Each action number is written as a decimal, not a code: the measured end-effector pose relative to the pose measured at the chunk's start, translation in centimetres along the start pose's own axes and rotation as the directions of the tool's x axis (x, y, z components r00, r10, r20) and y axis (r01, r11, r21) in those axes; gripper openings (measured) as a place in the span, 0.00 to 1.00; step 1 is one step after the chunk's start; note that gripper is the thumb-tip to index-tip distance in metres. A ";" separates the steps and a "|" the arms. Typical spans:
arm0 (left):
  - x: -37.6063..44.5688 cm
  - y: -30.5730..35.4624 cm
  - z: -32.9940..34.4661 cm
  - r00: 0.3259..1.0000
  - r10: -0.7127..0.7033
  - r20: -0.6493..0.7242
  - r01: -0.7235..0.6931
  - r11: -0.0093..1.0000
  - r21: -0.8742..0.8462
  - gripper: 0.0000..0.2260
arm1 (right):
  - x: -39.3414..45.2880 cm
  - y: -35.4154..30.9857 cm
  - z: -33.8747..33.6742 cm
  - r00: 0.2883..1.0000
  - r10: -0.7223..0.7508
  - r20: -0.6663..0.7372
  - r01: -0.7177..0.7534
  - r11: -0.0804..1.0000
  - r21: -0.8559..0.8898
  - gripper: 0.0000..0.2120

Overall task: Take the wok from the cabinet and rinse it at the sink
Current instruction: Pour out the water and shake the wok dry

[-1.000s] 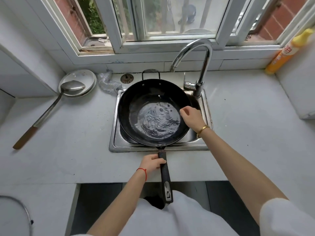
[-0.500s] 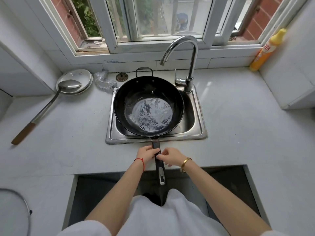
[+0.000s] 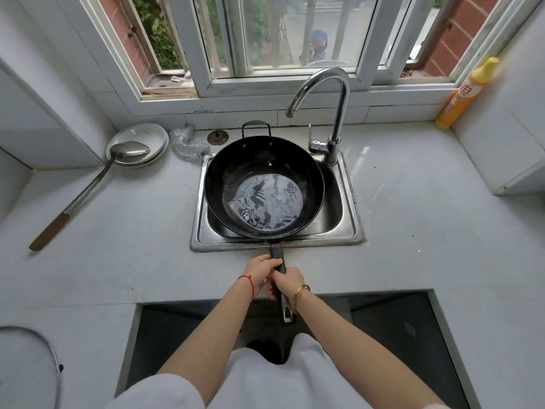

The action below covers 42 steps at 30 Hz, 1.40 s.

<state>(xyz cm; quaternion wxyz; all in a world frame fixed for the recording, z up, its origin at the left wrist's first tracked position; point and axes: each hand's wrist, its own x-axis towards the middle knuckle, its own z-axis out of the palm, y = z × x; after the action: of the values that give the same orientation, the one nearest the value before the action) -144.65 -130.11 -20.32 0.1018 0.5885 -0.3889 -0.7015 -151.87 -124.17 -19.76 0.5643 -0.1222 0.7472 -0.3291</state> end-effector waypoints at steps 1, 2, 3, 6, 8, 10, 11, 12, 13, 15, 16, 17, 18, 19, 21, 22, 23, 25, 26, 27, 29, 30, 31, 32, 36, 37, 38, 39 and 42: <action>0.1 0.0 0.0 1.000 0.001 0.005 -0.001 1.000 -0.009 0.08 | -0.1 0.0 0.0 1.000 -0.005 -0.001 0.005 1.000 0.010 0.14; 0.3 0.1 0.0 1.000 0.003 0.018 -0.003 1.000 -0.021 0.08 | -0.1 0.0 0.1 1.000 -0.009 -0.008 0.009 1.000 0.012 0.14; 0.5 0.1 0.0 0.999 0.004 0.032 -0.003 1.000 -0.028 0.08 | -0.2 -0.1 0.1 1.000 -0.013 -0.014 0.013 1.000 0.012 0.14; 1.0 0.0 -0.1 0.998 0.015 0.057 -0.012 0.999 -0.043 0.09 | 0.0 0.0 0.2 1.000 -0.008 -0.020 0.009 1.000 0.008 0.13; 1.3 -0.1 -0.1 0.997 0.020 0.076 -0.015 0.998 -0.063 0.07 | 0.2 0.1 0.2 1.000 0.002 -0.021 -0.001 1.000 0.015 0.13; 1.6 -0.2 -0.1 0.995 0.010 0.098 -0.003 0.997 -0.077 0.05 | 0.1 0.0 0.2 1.000 0.009 -0.027 -0.008 1.000 0.023 0.13; 1.6 -0.2 -0.1 0.994 0.004 0.108 0.004 0.997 -0.077 0.05 | 0.1 0.0 0.1 1.000 0.010 -0.030 -0.009 1.000 0.022 0.13; 1.7 -0.2 -0.1 0.993 0.003 0.116 0.007 0.997 -0.078 0.05 | 0.1 -0.1 0.1 0.999 0.013 -0.031 -0.012 1.000 0.016 0.13; 1.7 -0.2 -0.1 0.992 0.001 0.124 0.009 0.997 -0.074 0.06 | 0.1 -0.1 0.1 0.999 0.014 -0.031 -0.014 1.000 0.010 0.12; 1.7 -0.1 -0.1 0.990 -0.007 0.141 0.019 0.996 -0.086 0.06 | 0.1 -0.2 0.1 0.999 0.017 -0.037 -0.016 1.000 0.001 0.11; 1.7 -0.1 -0.1 0.989 -0.009 0.149 0.025 0.994 -0.104 0.06 | 0.1 -0.2 0.2 0.999 0.017 -0.049 -0.017 1.000 0.000 0.11; 1.7 0.0 -0.1 0.988 -0.012 0.153 0.030 0.992 -0.120 0.06 | 0.1 -0.2 0.3 0.998 0.016 -0.063 -0.016 1.000 -0.003 0.10; 1.8 0.0 0.0 0.988 -0.015 0.154 0.036 0.991 -0.132 0.06 | 0.2 -0.2 0.4 0.997 0.016 -0.079 -0.017 1.000 -0.012 0.10; 1.7 0.0 0.0 0.988 -0.018 0.154 0.040 0.989 -0.140 0.06 | 0.2 -0.2 0.6 0.995 0.016 -0.095 -0.019 1.000 -0.023 0.10; 1.7 0.0 0.0 0.988 -0.016 0.156 0.038 0.989 -0.140 0.07 | 0.3 -0.2 0.8 0.991 0.017 -0.130 -0.021 0.999 -0.030 0.11; 1.8 0.0 0.1 0.987 -0.017 0.158 0.039 0.990 -0.139 0.08 | 0.3 -0.1 0.9 0.989 0.016 -0.146 -0.020 0.999 -0.027 0.11; 1.7 0.0 0.1 0.987 -0.019 0.159 0.041 0.989 -0.140 0.08 | 0.3 -0.1 1.0 0.987 0.011 -0.162 -0.014 1.000 -0.022 0.10; 1.7 0.2 0.2 0.988 -0.020 0.156 0.044 0.988 -0.149 0.08 | 0.2 -0.1 1.1 0.982 -0.005 -0.188 -0.002 0.999 -0.037 0.10; 1.7 0.2 0.2 0.988 -0.022 0.153 0.046 0.987 -0.156 0.08 | 0.2 0.0 1.1 0.980 -0.015 -0.199 0.003 0.998 -0.060 0.10; 1.6 0.2 0.2 0.988 -0.027 0.151 0.053 0.984 -0.171 0.07 | 0.2 0.0 1.2 0.977 -0.025 -0.210 0.008 0.997 -0.083 0.10; 1.6 0.3 0.2 0.986 -0.042 0.161 0.076 0.974 -0.213 0.07 | 0.1 -0.1 1.4 0.972 -0.049 -0.230 0.021 0.993 -0.119 0.10; 1.6 0.3 0.2 0.985 -0.043 0.165 0.082 0.969 -0.234 0.06 | 0.1 -0.1 1.5 0.970 -0.058 -0.235 0.028 0.991 -0.132 0.10; 1.5 0.4 0.2 0.986 -0.038 0.165 0.080 0.965 -0.251 0.06 | 0.0 -0.1 1.4 0.969 -0.067 -0.238 0.033 0.989 -0.143 0.10; 1.3 0.5 0.3 0.987 -0.035 0.159 0.075 0.965 -0.252 0.06 | -0.2 -0.2 1.4 0.968 -0.072 -0.239 0.036 0.988 -0.150 0.10; 0.7 0.6 0.9 0.988 -0.003 0.155 0.046 0.960 -0.275 0.07 | -0.7 -0.3 0.5 0.968 -0.103 -0.229 0.063 0.982 -0.177 0.10; 0.4 0.6 1.1 0.987 0.006 0.160 0.040 0.957 -0.286 0.07 | -0.8 -0.3 0.3 0.968 -0.111 -0.224 0.071 0.982 -0.177 0.10; 0.2 0.6 1.2 0.987 0.013 0.160 0.036 0.954 -0.297 0.06 | -1.0 -0.2 0.1 0.968 -0.117 -0.220 0.078 0.981 -0.176 0.10; 0.0 0.6 1.3 0.987 0.022 0.158 0.029 0.950 -0.312 0.06 | -1.1 -0.2 -0.1 0.968 -0.123 -0.219 0.085 0.981 -0.176 0.10; -0.7 0.7 1.3 0.983 0.053 0.174 0.008 0.942 -0.334 0.06 | -1.7 -0.4 -0.4 0.966 -0.139 -0.216 0.101 0.979 -0.176 0.09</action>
<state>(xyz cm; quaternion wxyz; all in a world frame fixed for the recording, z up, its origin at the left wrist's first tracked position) -145.85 -129.54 -19.31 0.1723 0.4922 -0.2789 -0.8064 -151.72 -123.39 -18.20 0.4421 -0.1746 0.8226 -0.3121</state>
